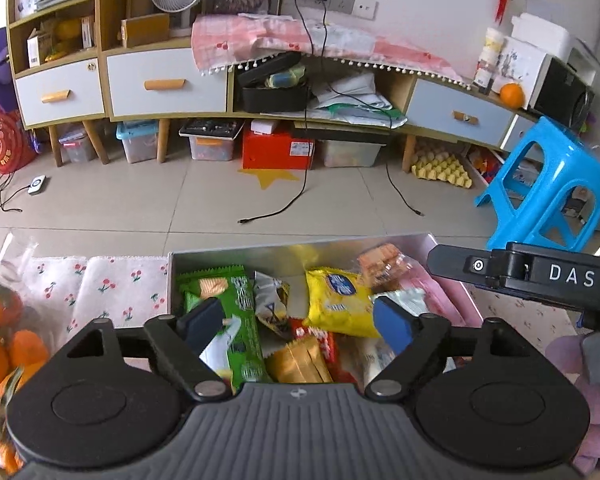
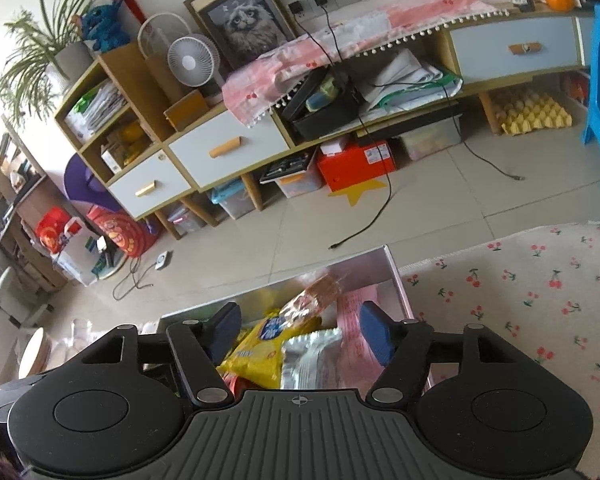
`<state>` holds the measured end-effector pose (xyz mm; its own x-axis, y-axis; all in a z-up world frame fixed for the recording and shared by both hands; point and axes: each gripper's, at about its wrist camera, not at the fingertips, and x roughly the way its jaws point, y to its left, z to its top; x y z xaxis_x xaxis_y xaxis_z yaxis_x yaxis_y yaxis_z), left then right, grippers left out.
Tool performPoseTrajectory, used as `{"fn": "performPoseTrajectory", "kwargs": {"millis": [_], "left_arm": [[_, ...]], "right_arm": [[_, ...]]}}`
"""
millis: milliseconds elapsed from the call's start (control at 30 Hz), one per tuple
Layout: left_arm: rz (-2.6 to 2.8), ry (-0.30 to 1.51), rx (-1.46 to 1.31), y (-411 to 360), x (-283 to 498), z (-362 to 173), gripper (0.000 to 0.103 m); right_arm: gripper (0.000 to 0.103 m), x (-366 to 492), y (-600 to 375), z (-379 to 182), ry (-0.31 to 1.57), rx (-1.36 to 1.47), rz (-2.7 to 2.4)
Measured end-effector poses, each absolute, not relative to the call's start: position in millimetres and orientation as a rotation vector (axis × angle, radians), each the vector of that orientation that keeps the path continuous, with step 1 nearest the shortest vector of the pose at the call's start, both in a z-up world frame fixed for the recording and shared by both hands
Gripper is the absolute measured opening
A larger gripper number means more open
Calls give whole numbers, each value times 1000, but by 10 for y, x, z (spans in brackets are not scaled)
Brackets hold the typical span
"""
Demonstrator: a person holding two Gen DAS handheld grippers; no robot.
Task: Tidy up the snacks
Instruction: 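Move both tools back over the last two snack packets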
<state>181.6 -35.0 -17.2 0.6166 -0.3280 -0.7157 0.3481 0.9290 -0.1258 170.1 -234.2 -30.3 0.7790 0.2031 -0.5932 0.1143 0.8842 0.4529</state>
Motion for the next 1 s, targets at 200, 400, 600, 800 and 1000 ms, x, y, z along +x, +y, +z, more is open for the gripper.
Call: {"fn": "performPoseTrajectory", "kwargs": {"millis": [200, 400, 600, 800, 1000], "left_arm": [[-391, 806, 61, -332, 1553, -80, 92], [-382, 809, 64, -246, 1194, -87, 100], [-357, 828, 101, -176, 912, -146, 102], [-334, 856, 85, -49, 741, -217, 102], [-323, 840, 72, 45, 615, -367, 102]], "right_arm": [[79, 1399, -2238, -139, 683, 428, 49], [83, 1042, -2139, -62, 697, 370, 52], [89, 694, -2048, -91, 706, 327, 50], [93, 432, -2018, -174, 705, 319, 27], [94, 255, -2003, -350, 694, 272, 19]]}}
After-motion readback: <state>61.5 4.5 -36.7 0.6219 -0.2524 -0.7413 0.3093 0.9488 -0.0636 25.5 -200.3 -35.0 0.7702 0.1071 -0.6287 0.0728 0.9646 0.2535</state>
